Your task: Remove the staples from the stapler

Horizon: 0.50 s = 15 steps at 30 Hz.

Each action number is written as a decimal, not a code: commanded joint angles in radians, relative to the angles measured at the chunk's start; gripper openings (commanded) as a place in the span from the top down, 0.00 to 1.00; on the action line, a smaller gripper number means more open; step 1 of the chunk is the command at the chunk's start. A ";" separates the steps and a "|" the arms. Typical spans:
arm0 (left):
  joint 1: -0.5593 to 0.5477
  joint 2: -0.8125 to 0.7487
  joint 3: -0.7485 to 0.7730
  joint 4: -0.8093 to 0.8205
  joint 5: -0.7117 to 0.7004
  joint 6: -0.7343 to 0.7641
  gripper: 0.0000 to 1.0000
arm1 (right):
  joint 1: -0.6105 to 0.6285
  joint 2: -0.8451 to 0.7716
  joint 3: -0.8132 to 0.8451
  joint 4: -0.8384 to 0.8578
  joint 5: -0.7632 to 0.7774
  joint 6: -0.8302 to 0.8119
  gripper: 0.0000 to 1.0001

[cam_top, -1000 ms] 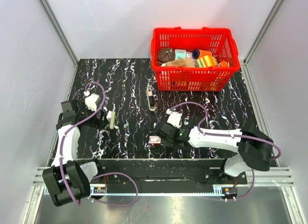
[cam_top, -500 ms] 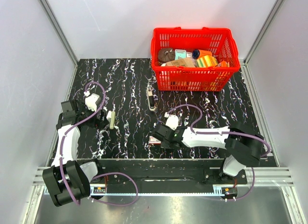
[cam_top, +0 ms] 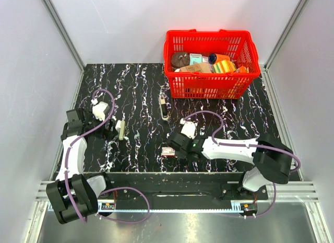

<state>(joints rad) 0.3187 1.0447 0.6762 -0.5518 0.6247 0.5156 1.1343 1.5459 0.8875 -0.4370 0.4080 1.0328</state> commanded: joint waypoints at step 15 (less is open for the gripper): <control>0.005 -0.006 0.002 0.013 0.027 0.020 0.10 | -0.036 0.063 0.010 0.041 -0.008 -0.025 1.00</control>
<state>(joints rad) 0.3187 1.0447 0.6762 -0.5518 0.6247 0.5167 1.1069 1.6115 0.8879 -0.4145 0.3985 1.0161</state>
